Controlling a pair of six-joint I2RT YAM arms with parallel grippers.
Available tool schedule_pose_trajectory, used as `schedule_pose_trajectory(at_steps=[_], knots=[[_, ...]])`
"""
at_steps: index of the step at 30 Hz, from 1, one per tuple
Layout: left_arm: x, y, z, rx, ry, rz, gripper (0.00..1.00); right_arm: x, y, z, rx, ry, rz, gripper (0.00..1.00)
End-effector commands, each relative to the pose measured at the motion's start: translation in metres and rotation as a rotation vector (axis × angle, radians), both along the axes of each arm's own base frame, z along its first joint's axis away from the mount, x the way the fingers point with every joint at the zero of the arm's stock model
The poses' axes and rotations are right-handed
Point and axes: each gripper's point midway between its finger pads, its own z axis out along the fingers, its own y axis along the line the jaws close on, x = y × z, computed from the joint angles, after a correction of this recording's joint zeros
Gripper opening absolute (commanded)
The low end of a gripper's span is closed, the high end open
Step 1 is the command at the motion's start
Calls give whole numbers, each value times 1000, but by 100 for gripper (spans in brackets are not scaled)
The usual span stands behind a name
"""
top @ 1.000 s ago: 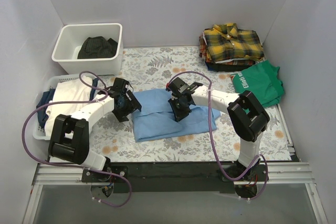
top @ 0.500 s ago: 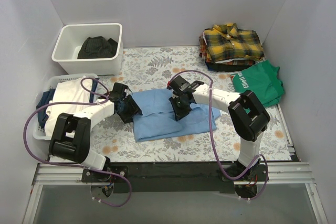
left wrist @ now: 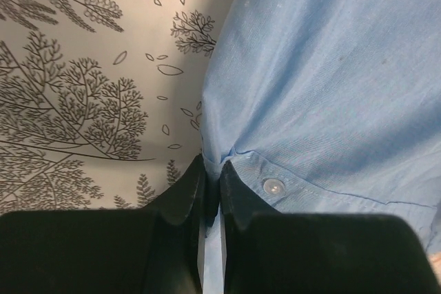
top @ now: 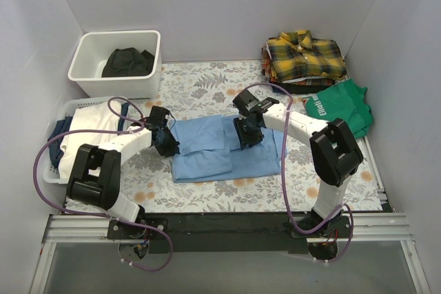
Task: Fold and stack the long sleeve shirts
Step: Fold the shirt
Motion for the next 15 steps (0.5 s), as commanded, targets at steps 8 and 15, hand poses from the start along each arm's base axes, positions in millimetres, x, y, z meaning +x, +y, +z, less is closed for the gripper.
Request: schedule_pose_trajectory(at_steps=[8, 15], knots=[[9, 21, 23, 138, -53, -93, 6, 41, 55, 65, 119, -178, 118, 42], [13, 16, 31, 120, -81, -133, 2, 21, 83, 49, 152, -125, 216, 39]])
